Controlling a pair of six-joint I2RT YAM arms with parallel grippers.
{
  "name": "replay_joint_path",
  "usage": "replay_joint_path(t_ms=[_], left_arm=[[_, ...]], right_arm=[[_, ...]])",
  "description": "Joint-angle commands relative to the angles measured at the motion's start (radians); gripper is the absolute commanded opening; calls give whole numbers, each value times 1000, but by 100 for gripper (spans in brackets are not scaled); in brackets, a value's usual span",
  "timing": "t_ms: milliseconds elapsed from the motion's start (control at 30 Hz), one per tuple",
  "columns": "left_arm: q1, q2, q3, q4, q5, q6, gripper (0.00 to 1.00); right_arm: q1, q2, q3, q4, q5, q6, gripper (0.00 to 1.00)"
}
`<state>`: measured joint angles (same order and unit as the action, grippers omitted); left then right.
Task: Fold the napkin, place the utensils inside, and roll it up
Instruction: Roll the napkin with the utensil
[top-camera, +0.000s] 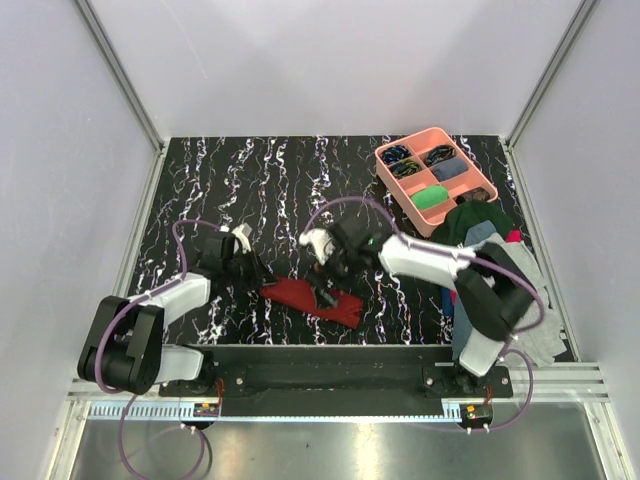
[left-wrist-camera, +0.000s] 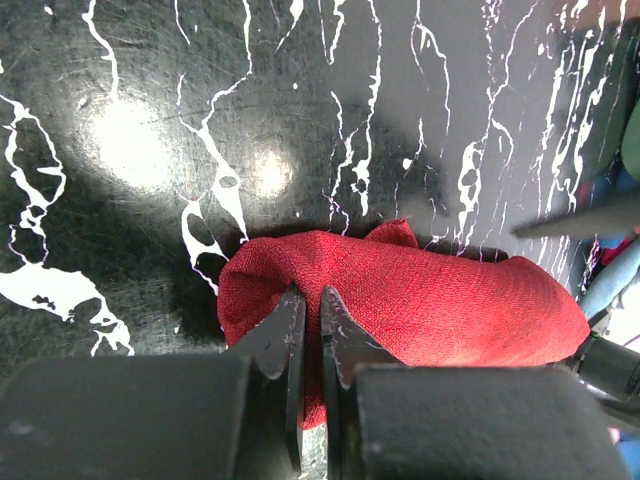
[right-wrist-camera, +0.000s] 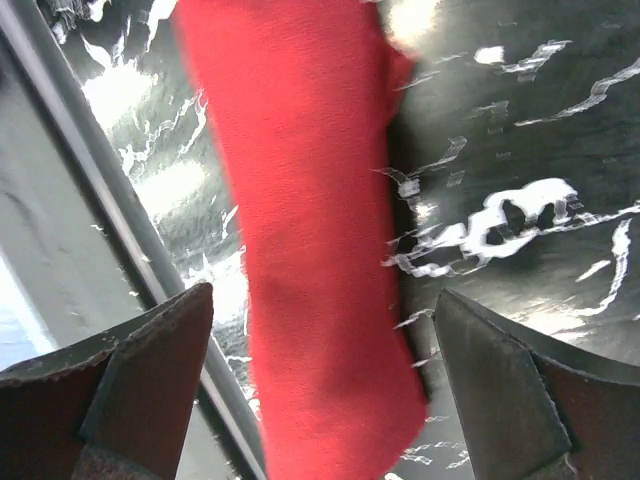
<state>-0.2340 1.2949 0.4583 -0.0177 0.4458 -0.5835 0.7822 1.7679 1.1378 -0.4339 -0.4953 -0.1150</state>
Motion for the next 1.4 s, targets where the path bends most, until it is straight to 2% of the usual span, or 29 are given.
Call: replay_joint_path(t_ms=[0,200,467,633,667,767,800,867,933,967,1000,1067,1100,1167,1367], left_arm=[[-4,27,46,-34,-24,17,0],[-4,49,63,-57,-24,17,0],[-4,57,88,-85,-33,13,0],[-2,67,109,-108,-30,13,0],[-2,69,112,-108,-24,14,0],[-1,66,125,-105,-16,14,0],[1,63,126,-105,-12,14,2],[7,57,141,-103,-4,13,8],[19,50,157,-105,5,11,23],[25,41,163,-106,10,8,28],[31,35,169,-113,13,8,40],[51,15,186,-126,8,8,47],[58,11,192,-133,5,10,55],[81,-17,218,-154,-7,19,64],[99,-52,249,-200,1,33,66]], right_arm=[[201,-137,-102,145,462,-55,100],[298,-124,-154,242,641,-34,100],[410,-38,-154,241,761,-68,100],[427,-4,-164,238,820,-28,98],[427,5,-162,232,825,-19,95],[424,41,-144,201,779,5,70],[416,53,-136,193,755,11,61],[401,67,-130,175,672,20,55],[359,74,-124,167,606,35,46],[339,76,-121,161,524,40,43],[321,77,-116,161,500,54,42],[261,87,-108,150,404,69,37],[241,91,-93,143,376,86,36],[154,133,-50,98,290,148,35],[68,197,14,52,331,270,35]])
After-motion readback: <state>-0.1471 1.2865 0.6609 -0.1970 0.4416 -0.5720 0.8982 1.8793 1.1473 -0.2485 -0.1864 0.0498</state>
